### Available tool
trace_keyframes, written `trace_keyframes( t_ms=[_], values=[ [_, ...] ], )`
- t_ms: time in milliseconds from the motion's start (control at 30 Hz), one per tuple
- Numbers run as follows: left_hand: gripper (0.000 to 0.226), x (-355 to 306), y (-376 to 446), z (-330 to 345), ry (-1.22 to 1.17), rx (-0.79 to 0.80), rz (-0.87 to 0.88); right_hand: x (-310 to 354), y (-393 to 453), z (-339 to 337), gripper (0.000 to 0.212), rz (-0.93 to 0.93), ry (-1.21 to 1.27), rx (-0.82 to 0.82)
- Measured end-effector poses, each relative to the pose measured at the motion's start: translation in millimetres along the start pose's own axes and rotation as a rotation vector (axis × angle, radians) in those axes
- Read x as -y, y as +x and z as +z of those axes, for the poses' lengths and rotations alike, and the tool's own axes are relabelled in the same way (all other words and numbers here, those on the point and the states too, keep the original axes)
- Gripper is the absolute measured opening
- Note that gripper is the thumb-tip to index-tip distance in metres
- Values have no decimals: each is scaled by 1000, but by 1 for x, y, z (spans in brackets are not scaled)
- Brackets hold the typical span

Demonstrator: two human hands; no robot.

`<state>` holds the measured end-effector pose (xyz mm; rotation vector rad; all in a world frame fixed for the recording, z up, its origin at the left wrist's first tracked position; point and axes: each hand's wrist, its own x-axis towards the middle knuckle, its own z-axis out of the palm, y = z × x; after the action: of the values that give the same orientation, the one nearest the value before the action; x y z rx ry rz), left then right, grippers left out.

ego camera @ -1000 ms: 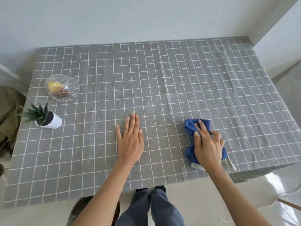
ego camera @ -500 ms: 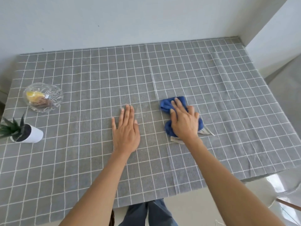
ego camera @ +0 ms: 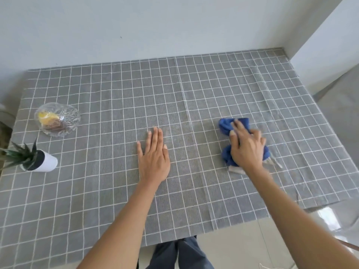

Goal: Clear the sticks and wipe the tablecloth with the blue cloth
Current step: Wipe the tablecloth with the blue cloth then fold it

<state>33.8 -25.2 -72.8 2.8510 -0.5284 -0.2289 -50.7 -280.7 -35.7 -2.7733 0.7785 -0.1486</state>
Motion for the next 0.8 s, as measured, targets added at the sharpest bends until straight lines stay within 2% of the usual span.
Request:
trace_keyframes(
  t_ms=[100,333,500,600,700,800],
  values=[
    [58,-1,-1,0,-15,-3,1,14,-32,12,55,-125,-107,90],
    [59,1,1,1,-8,-4,-3,-44,-15,-2,60,148,-98,46],
    [52,0,-1,-5,-79,17,-1,-27,-15,-3,57,161,-49,23],
    [51,13,-11,-11,-126,-3,-2,13,-27,0,59,60,-13,22],
    [56,40,-23,-13,-77,-37,-48,71,-37,10,61,-95,11,63],
    [53,63,-29,-15,-34,-38,-120,131,-45,25,51,-254,24,52]
  ],
)
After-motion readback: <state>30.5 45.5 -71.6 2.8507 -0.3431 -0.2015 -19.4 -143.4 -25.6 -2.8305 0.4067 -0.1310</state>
